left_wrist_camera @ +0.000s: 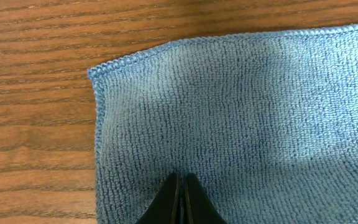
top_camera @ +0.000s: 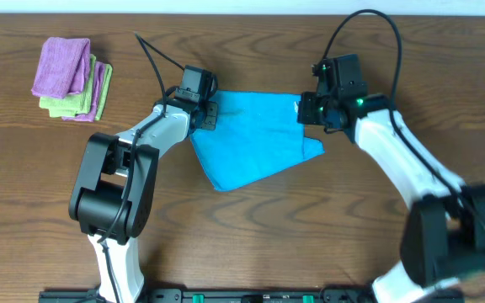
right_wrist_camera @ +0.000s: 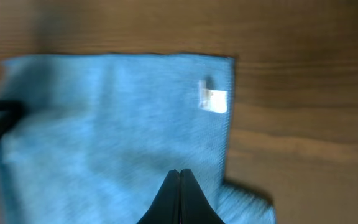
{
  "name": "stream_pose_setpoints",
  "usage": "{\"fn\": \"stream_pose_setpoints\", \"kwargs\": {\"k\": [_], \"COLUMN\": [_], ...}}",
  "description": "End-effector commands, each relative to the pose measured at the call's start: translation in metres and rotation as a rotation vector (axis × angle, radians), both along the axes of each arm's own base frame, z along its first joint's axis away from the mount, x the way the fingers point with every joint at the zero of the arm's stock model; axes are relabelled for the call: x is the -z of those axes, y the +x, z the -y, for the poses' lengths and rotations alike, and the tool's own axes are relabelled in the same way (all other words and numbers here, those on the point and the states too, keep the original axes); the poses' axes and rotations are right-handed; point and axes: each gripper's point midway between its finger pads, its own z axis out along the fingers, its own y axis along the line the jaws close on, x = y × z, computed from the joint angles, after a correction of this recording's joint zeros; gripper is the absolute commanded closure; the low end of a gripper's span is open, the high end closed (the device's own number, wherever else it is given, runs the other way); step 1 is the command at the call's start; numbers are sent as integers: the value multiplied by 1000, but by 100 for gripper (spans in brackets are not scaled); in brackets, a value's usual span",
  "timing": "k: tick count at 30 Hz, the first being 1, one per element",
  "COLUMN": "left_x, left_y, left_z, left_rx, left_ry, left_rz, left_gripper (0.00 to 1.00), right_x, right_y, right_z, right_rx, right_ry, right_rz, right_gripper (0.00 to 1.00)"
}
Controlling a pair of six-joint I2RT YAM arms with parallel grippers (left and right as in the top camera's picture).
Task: Fold the cloth
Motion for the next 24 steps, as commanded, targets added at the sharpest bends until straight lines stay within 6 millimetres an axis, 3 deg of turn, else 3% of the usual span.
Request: {"fn": "stream_pose_setpoints", "kwargs": {"k": [1, 14, 24], "left_x": [27, 27, 27], "left_y": [-18, -20, -21], "left_z": [-10, -2, -1], "left_rx": [-22, -16, -38], "left_ry": [25, -20, -35], "left_rz": [-91, -104, -109], "left_gripper": [94, 94, 94], "right_x": [0, 62, 101], "right_y": [20, 42, 39], "right_z": [-11, -17, -9], "right_rx": [-88, -133, -130], "right_ry": [34, -15, -116], "right_rz": [37, 15, -31], "right_gripper": [98, 98, 98]}}
